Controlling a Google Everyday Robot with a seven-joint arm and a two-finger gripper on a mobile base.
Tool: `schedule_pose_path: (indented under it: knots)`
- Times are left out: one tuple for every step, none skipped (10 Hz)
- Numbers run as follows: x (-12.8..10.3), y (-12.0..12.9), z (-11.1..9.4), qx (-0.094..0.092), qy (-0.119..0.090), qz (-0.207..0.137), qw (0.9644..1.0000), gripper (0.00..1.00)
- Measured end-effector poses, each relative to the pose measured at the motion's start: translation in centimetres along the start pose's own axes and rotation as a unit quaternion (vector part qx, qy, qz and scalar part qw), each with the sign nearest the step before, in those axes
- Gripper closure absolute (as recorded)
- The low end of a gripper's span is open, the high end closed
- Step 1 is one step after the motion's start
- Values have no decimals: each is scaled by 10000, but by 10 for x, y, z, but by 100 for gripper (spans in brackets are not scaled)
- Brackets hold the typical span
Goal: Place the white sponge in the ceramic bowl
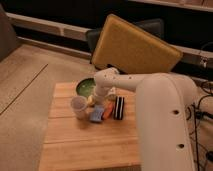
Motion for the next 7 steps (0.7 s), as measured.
schedule_pose_path:
  knots:
    - [1,1,2,-26,25,1,10000,35]
    - [2,2,4,-63,59,12,10000,35]
    - [4,2,6,-90,103,29,9999,35]
    - [6,2,7,-102,135,41,9998,35]
    - [8,1,9,-113,174,52,9998,35]
    - [10,0,10,-115,220,63,9997,35]
    - [13,-1,12,-122,283,84,9995,35]
